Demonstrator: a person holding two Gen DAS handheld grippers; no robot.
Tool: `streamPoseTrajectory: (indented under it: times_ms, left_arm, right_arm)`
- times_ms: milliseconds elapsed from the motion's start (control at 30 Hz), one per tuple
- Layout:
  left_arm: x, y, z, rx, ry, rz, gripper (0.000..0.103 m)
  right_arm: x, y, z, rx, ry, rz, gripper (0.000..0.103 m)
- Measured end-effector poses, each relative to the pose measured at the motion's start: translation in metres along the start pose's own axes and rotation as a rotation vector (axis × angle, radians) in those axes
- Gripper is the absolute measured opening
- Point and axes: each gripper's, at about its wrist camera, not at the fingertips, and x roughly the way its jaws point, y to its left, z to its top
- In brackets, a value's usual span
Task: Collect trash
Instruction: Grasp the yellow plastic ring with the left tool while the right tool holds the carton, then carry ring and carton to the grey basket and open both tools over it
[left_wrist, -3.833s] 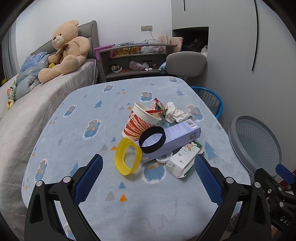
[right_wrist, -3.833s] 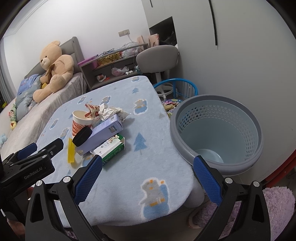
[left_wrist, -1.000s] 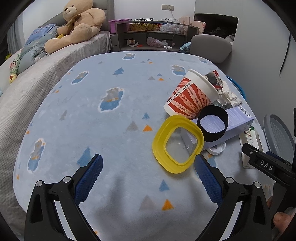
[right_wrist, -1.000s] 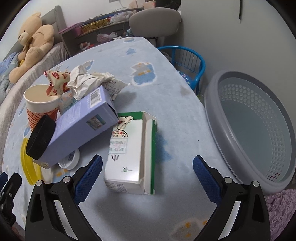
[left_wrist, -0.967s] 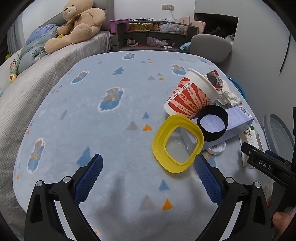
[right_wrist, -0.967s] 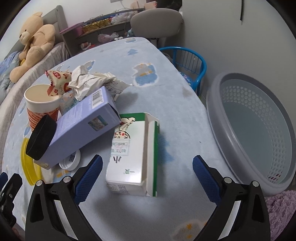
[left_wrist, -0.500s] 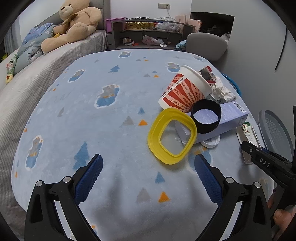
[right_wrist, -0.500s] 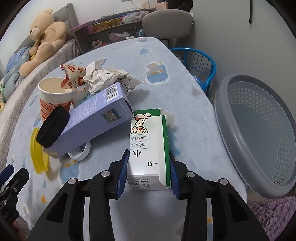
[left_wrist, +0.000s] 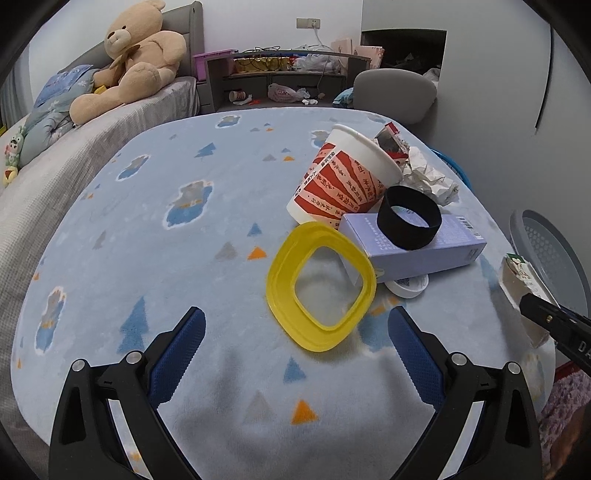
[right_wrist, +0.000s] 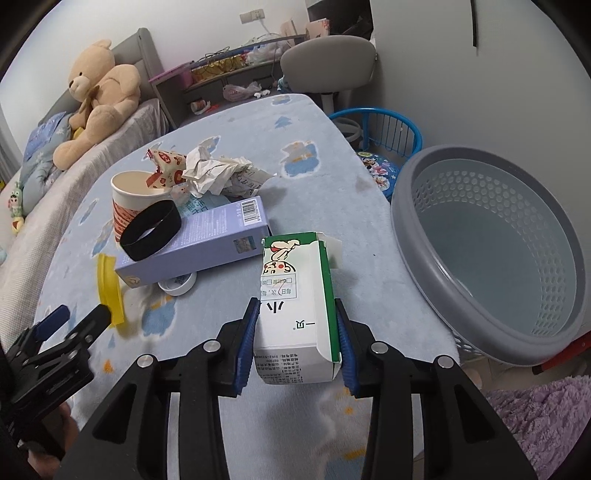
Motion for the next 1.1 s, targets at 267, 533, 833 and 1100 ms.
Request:
streamPoseTrajectory:
  times_ms: [267, 533, 833, 1100]
  left_arm:
    - [0.014, -0.012, 0.004, 0.037, -0.022, 0.066, 0.094]
    - [0.018, -0.011, 0.012, 0.020, -0.014, 0.037, 0.054]
    - [-0.002, -0.001, 0.012, -0.007, -0.035, -0.046, 0.013]
    - [-0.034, 0.001, 0.018, -0.016, -0.073, -0.096, 0.013]
  right_arm:
    - [-0.004, -0.005, -0.004, 0.012, 0.002, 0.016, 0.038]
    - [-0.003, -0.005, -0.005, 0.012, 0.004, 0.027, 0.038]
    - [-0.007, -0.006, -0.006, 0.016, -0.005, 0.044, 0.038]
    - [-0.016, -0.013, -0.004, 0.027, -0.024, 0.068, 0.038]
